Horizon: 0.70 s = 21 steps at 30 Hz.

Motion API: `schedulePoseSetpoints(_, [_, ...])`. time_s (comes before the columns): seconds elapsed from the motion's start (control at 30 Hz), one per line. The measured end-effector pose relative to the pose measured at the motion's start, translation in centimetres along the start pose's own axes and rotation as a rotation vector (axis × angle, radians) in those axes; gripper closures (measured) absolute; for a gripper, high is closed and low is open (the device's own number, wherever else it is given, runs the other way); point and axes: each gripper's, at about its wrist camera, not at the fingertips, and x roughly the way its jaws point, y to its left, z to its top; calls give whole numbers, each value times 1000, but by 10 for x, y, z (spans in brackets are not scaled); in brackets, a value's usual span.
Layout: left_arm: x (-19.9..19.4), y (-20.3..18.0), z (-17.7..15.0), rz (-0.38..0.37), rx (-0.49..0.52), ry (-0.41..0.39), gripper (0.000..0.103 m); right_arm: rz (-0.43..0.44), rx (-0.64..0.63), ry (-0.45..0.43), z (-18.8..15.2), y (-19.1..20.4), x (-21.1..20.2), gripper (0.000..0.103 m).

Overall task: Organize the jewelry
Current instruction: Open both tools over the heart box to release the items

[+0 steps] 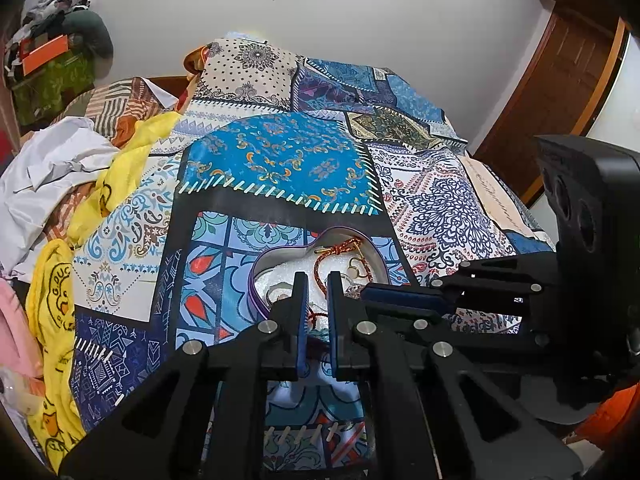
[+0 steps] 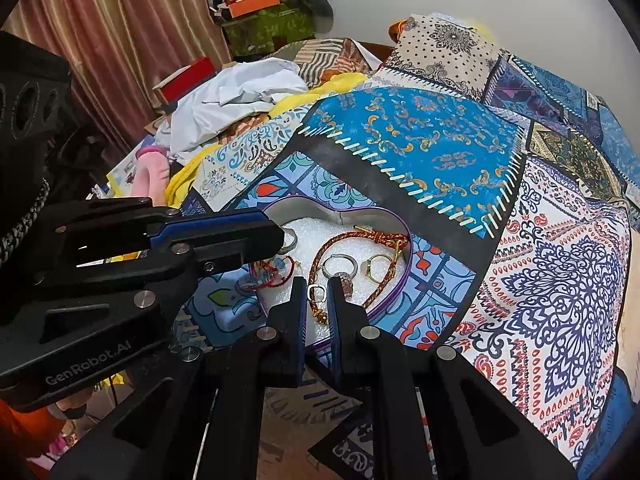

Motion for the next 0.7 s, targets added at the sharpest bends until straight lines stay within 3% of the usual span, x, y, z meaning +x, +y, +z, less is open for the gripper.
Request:
schedulePoseSetpoints(0.33, [-24,-5,5,37,3,-42,89,-21,15,-1,3,-1,-11,90])
schedulePoseSetpoints(0.53, [-56,-14,9,63,16,-104,85,-65,1,-65,4,5,-38,87])
schedulePoseSetpoints(0.7, [-100,-27,13,102,36,-206,84,-104,5,-167,4,12,-81,87])
